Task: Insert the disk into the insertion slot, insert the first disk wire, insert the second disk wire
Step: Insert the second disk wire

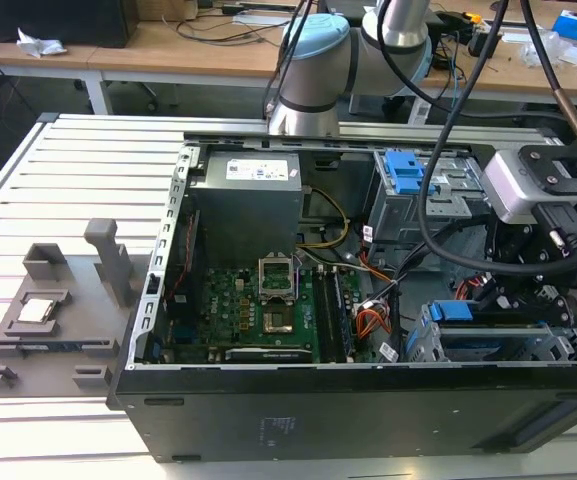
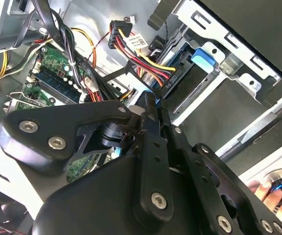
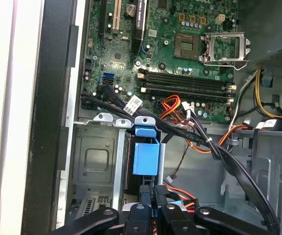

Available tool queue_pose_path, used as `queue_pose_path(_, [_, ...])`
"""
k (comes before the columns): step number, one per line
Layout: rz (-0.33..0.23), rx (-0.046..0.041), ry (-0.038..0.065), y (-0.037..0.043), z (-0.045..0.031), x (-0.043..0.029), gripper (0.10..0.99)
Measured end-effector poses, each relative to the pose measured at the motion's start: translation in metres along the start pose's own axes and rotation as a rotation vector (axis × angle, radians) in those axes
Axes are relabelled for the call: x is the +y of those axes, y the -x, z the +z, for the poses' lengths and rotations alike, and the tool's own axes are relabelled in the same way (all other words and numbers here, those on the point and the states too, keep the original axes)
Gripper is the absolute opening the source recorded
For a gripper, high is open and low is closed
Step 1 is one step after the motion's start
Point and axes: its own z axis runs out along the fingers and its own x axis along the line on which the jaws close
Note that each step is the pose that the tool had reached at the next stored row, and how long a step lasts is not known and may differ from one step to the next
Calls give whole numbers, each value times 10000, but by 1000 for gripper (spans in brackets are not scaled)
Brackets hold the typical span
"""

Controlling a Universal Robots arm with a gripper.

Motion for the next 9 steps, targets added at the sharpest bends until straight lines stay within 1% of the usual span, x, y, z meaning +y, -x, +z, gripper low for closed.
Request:
queue_pose_path(5, [-2, -6, -2, 0, 6, -1, 161])
queue_pose_path(6, [-1, -4, -1, 0, 7, -1, 227])
queue_pose_path(7, [-1, 1, -1, 4, -21, 0, 227])
queue_pose_path(9, [1, 33, -1, 37, -147, 5, 227])
